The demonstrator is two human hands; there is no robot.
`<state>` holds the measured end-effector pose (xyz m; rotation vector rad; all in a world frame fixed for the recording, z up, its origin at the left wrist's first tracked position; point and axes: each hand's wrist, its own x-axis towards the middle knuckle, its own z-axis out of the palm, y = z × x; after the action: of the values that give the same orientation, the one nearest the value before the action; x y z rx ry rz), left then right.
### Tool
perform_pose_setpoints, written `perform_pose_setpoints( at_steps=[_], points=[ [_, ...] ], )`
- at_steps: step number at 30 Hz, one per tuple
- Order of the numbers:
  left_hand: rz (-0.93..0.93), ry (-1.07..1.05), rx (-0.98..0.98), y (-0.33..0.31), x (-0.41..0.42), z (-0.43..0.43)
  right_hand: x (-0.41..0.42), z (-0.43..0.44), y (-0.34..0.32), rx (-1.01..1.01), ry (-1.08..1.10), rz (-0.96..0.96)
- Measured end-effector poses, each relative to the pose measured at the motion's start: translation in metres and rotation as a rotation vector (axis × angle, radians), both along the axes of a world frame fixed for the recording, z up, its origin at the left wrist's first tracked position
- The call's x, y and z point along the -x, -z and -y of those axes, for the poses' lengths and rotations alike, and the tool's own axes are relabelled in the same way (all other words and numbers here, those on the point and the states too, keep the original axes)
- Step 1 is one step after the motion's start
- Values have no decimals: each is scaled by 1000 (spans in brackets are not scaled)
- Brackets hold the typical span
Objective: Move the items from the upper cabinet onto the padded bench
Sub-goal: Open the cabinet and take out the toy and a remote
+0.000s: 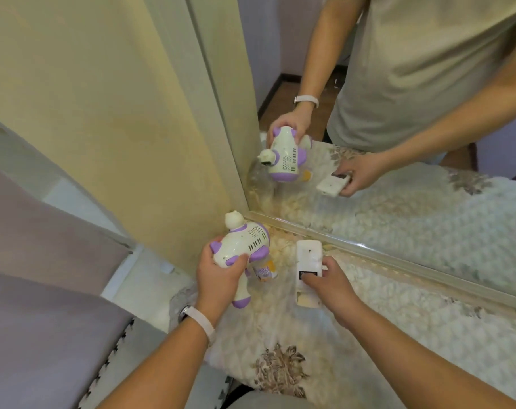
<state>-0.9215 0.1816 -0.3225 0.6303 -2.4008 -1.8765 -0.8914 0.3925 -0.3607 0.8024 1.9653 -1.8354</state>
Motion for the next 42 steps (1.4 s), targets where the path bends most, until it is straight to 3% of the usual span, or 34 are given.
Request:
perform_pose_setpoints(
  at_steps=[16, 29, 36, 42],
  points=[
    [47, -161, -176, 82, 67, -1, 59, 27, 69, -73, 18, 135],
    [133, 125, -69, 112, 36, 31, 59, 37, 66, -503, -148, 126],
    [70, 190, -38, 106, 35, 32, 37, 30, 54, -601, -167, 150],
    [7, 280, 120, 92, 21, 44, 15, 25, 37, -777, -327, 4]
  ],
)
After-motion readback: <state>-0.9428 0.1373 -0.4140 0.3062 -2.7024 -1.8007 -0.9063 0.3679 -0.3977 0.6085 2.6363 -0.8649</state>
